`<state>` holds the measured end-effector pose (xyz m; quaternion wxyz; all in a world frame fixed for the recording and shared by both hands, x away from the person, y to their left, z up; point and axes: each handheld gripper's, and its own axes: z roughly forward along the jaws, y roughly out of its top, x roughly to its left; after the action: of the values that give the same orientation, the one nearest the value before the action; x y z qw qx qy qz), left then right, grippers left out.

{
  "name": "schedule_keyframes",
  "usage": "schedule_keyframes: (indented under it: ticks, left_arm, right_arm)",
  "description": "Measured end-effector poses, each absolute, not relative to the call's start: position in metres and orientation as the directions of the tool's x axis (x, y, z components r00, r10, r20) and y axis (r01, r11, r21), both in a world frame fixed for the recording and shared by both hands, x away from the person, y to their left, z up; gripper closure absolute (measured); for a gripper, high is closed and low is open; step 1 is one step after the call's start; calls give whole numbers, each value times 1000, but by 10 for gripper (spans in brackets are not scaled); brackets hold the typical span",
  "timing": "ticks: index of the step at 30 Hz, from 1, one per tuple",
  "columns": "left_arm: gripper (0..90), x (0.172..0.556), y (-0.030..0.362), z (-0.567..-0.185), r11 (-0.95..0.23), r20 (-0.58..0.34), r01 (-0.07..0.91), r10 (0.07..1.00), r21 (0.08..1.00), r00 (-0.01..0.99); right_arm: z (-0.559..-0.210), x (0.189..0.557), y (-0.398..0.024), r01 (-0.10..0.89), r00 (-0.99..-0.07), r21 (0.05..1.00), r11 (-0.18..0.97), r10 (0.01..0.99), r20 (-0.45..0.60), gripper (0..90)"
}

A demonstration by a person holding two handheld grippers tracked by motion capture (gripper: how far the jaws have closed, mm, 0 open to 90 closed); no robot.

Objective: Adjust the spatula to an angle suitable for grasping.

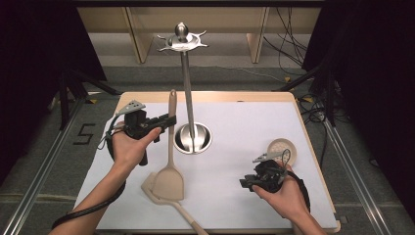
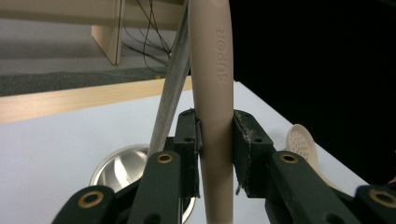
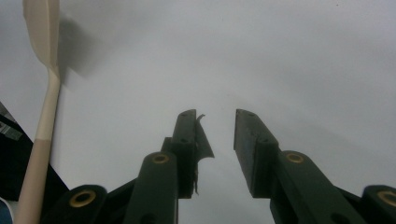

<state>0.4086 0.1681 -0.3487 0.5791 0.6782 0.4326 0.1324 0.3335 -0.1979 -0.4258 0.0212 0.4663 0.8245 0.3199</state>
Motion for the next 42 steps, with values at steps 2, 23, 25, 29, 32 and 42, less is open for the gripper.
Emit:
schedule_keyframes:
  ticks: [2, 23, 25, 29, 32, 42]
  left_arm:
    - [722, 407, 168, -348, 46, -317, 426, 741, 903, 592]
    - [724, 402, 165, -333, 73, -292, 364, 751, 928, 593]
    - [724, 399, 166, -329, 80, -287, 348, 749, 934, 597]
    - [724, 396, 164, -322, 97, -279, 315, 744, 944, 607]
    - [724, 394, 162, -319, 103, -273, 298, 739, 949, 616]
    - [726, 392, 155, -312, 103, -250, 260, 731, 960, 635]
  right_arm:
    - [-425, 334, -199, 753, -570, 544, 371, 781, 256, 705]
    - [-424, 334, -200, 744, -568, 564, 358, 783, 252, 703]
    - [-424, 334, -199, 750, -561, 562, 348, 785, 263, 703]
    - [-424, 335, -200, 738, -569, 578, 348, 781, 257, 704]
    - [-423, 334, -200, 742, -565, 575, 346, 783, 258, 704]
    - [-423, 335, -202, 735, -570, 575, 359, 786, 239, 704]
